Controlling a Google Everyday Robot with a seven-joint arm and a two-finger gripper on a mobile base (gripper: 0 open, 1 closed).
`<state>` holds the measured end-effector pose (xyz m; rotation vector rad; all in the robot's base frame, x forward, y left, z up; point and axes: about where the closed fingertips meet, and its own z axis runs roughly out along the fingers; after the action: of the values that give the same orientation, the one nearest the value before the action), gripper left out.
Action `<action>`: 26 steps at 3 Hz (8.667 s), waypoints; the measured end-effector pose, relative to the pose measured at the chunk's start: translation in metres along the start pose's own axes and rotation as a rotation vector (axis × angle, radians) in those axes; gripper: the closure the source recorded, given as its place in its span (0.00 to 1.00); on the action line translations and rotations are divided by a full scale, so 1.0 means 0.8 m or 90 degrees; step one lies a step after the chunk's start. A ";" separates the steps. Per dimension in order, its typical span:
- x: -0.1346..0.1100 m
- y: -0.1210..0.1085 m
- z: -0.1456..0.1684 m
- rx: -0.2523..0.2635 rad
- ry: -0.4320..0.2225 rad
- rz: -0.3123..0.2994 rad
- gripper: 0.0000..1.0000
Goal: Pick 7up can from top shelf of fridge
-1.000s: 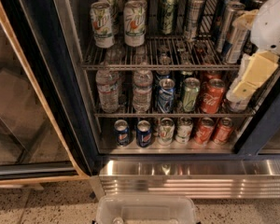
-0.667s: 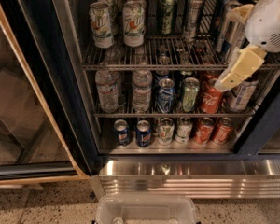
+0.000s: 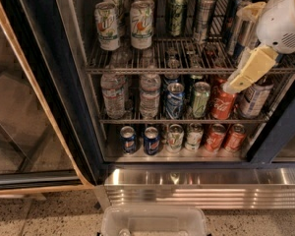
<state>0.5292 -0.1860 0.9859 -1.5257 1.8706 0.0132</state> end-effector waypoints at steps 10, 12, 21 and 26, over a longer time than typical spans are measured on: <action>-0.246 0.023 0.239 0.083 -0.463 -0.038 0.00; -0.243 0.038 0.244 0.089 -0.482 -0.009 0.00; -0.320 0.121 0.178 0.364 -0.545 0.151 0.00; -0.302 0.151 0.103 0.512 -0.506 0.184 0.00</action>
Offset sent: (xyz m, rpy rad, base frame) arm 0.0118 0.0946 -0.0190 0.3640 -0.2711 0.1552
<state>0.4788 0.0915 1.0006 -0.5528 1.1905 -0.0003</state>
